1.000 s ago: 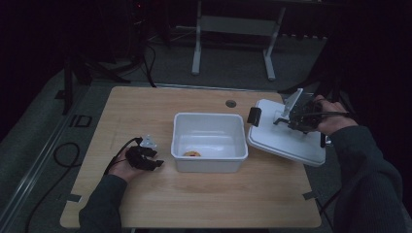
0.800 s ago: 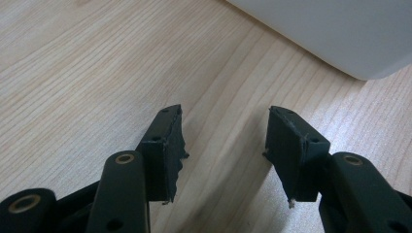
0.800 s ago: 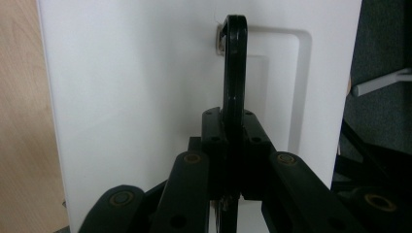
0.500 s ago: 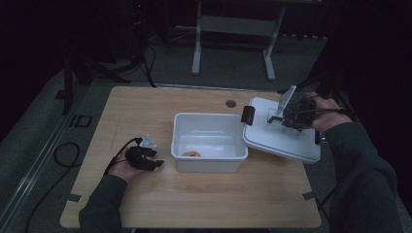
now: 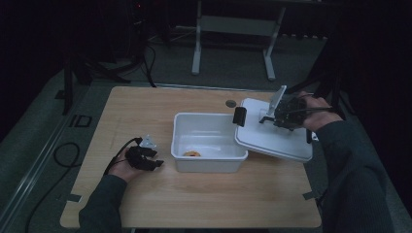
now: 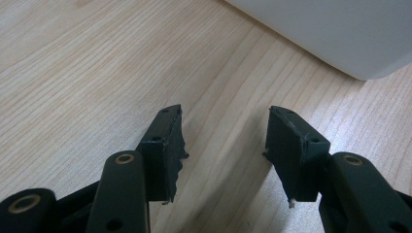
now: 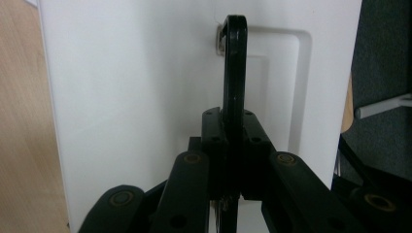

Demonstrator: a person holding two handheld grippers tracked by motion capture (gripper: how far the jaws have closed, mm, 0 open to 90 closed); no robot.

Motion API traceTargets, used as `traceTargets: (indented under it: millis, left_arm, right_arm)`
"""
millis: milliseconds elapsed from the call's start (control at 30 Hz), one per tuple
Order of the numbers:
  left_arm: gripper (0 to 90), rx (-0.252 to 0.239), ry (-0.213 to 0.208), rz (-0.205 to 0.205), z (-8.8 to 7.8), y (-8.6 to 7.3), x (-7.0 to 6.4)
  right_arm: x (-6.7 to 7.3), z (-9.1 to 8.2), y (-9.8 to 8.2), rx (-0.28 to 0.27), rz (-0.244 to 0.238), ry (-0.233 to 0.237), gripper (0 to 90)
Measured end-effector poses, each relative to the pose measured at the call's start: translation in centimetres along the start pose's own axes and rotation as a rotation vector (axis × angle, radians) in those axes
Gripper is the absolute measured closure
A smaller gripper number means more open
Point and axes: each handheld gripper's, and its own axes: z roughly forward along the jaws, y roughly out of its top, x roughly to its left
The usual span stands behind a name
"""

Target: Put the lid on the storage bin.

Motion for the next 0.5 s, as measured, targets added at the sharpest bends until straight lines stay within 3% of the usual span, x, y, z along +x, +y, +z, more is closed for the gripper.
traceTargets:
  millis: [500]
  left_arm:
    - [48.0,-0.002,-0.002,0.002,0.0,0.0,0.0]
  right_arm:
    - [0.2,0.4,2.0,-0.01,-0.029,0.014,84.2]
